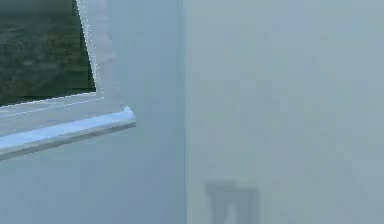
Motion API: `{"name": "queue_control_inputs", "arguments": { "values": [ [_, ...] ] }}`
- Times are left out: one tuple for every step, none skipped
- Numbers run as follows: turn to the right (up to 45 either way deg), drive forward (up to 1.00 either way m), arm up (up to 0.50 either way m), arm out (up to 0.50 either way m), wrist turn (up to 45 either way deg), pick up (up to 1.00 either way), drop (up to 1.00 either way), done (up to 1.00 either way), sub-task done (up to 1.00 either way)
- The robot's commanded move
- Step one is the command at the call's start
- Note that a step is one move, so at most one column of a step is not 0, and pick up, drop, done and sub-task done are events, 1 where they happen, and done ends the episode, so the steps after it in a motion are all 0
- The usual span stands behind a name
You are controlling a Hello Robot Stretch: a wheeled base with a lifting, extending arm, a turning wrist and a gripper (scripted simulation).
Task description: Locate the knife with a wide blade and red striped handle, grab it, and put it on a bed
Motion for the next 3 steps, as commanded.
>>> {"name": "queue_control_inputs", "arguments": {
  "values": [
    [-45.0, 0.00, 0.00, 0.00, 0.0, 0.00, 0.00, 0.00, 0.00],
    [-45.0, 0.00, 0.00, 0.00, 0.0, 0.00, 0.00, 0.00, 0.00],
    [-30.0, 0.00, 0.00, 0.00, 0.0, 0.00, 0.00, 0.00, 0.00]
  ]
}}
